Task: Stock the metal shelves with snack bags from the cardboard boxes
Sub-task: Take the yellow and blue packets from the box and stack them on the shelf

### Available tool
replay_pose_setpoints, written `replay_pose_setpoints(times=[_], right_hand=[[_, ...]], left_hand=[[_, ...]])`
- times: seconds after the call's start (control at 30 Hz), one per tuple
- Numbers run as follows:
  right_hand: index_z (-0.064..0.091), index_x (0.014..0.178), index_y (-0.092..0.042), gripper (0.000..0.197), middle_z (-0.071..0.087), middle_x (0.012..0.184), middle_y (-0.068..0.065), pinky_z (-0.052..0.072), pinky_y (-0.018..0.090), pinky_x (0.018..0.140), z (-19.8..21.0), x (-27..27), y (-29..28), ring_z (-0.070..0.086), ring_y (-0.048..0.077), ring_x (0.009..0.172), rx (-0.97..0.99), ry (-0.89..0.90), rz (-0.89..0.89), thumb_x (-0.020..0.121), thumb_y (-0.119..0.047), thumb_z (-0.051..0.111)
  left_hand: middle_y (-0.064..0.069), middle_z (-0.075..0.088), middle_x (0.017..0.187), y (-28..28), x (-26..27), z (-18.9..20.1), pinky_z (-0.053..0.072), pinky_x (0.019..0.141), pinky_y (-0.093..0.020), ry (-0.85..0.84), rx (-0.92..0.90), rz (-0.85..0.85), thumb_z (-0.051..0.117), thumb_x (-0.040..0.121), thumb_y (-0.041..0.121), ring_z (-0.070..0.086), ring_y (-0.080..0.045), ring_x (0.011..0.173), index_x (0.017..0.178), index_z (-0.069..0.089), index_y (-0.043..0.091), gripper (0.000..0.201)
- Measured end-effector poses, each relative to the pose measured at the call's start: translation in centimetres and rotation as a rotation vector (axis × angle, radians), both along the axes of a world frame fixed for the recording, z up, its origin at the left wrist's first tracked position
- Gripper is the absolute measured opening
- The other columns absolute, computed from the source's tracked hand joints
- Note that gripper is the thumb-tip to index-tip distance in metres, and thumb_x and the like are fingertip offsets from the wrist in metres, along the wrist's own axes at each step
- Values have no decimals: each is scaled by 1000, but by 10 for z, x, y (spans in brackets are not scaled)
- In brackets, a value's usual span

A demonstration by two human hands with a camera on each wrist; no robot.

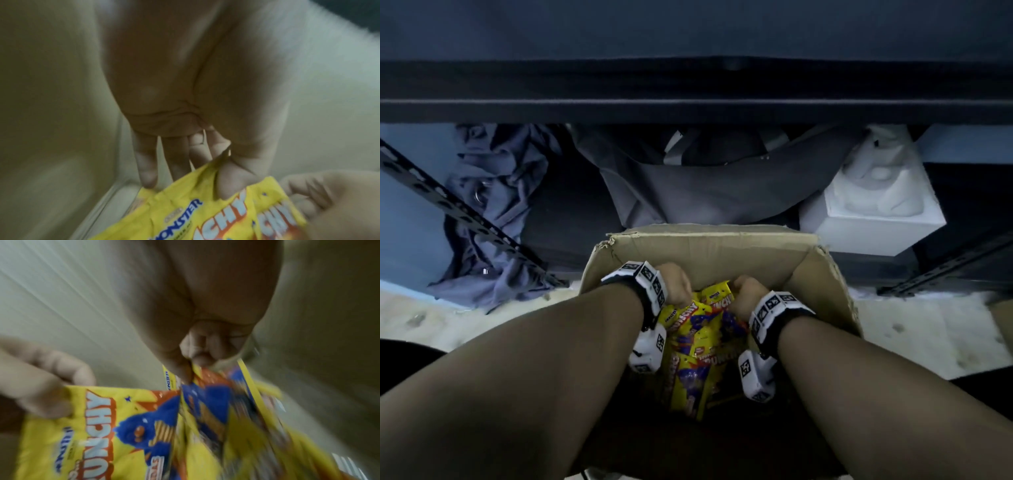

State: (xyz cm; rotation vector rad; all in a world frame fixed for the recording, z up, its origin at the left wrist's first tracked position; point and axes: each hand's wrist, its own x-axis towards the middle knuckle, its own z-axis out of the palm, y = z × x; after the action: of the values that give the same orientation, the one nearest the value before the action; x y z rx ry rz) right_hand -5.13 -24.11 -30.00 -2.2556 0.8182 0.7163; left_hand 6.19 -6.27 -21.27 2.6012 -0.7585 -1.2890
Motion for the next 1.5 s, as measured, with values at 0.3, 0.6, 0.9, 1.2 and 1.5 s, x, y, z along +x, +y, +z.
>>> replay_pose_setpoints(times=[0.3,0.6,0.9,1.2,1.5], right_hand=[[64,88,-9,15,48,68,-1,34,18,39,203,12,-11,38,11,53,-148,34,432,83,-7,78],[65,107,-6,20,69,73,13,50,30,55,353,11,-27,58,22,56,-137,-130,479,93,-18,73],[68,112,-20,12,73,88,15,47,29,52,427,-2,-36,62,19,66,69,-553,456,100,-19,65],[71,110,-17,14,79,96,4,59,43,71,435,2,-61,71,16,76,104,-1021,105,96,-19,68],[64,89,-5,21,72,85,16,57,48,72,424,17,-77,71,33,78,-95,-1139,-208,92,-24,73]], left_hand=[[10,70,78,-5,13,127,39,41,-7,-137,-76,-198,80,87,21,58,-2,62,94,79,24,7],[14,73,89,21,19,285,56,76,-28,-358,-155,-352,70,93,25,68,-6,84,90,71,35,11],[9,74,87,22,13,398,56,72,-35,-574,-203,-406,64,90,19,69,-13,81,92,73,32,17],[5,54,75,-21,33,441,37,57,-28,-865,-356,-364,65,90,14,52,-12,65,107,62,30,24],[7,56,87,-70,54,421,38,57,-26,-908,-451,-282,65,87,8,53,-15,75,114,51,22,33]])
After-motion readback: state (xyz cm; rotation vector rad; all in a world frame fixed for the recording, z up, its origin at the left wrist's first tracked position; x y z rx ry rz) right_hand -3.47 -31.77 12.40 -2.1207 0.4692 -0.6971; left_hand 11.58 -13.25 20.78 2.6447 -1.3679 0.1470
